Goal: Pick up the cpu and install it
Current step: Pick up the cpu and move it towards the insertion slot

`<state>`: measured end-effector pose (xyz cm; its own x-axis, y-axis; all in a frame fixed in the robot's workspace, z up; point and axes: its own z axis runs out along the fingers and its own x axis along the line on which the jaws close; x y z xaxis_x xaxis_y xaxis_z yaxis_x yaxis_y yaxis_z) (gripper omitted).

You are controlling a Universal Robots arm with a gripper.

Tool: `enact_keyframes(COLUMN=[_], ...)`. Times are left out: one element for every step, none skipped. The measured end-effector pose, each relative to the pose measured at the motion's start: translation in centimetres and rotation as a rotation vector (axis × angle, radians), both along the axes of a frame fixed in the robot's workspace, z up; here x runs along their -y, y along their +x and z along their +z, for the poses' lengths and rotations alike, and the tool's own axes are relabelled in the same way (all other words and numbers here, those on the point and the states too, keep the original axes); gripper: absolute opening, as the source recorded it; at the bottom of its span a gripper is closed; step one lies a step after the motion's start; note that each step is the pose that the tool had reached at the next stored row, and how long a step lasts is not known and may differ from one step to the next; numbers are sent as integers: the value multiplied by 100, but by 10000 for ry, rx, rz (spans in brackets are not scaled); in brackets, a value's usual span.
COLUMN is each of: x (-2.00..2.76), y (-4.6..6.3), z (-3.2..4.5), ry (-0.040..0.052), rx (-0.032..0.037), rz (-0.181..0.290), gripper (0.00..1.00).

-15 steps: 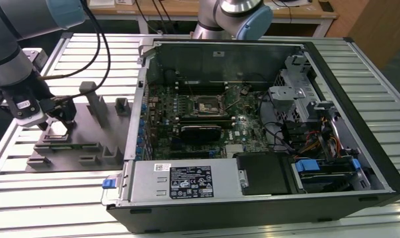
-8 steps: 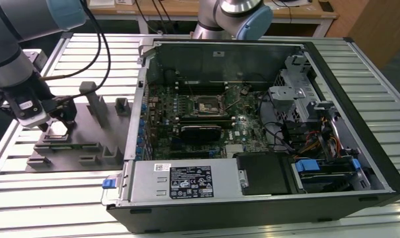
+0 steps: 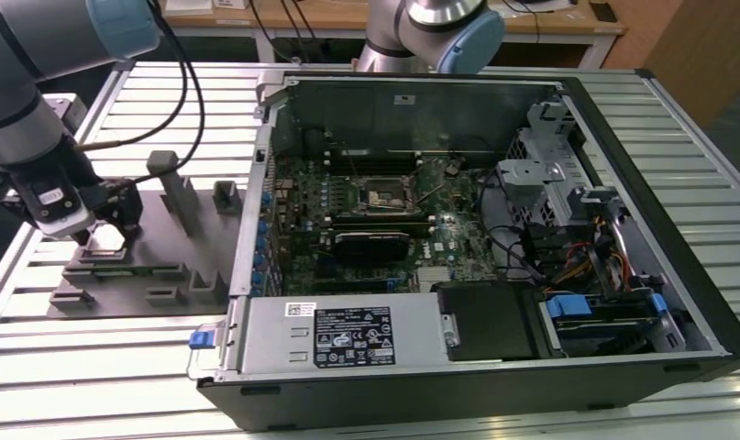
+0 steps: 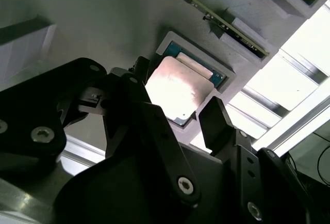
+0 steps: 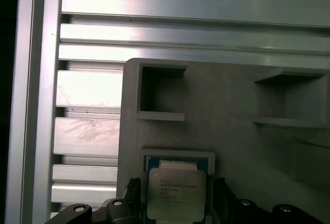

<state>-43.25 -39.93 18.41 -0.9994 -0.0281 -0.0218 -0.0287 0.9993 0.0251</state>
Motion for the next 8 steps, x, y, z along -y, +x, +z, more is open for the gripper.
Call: enact_keyframes(x=[0, 0, 0, 0, -1, 0, 0, 0], y=[-1, -2, -3, -3, -4, -4, -6, -7], z=[-6, -10, -13, -13, -13, -13, -18, -21], ry=[0, 0, 1, 0, 0, 0, 1, 1], rx=[1, 0, 1, 1, 0, 0, 1, 3], rz=[3, 6, 7, 8, 8, 8, 8, 8], gripper=[66, 66, 66, 66, 66, 66, 66, 66])
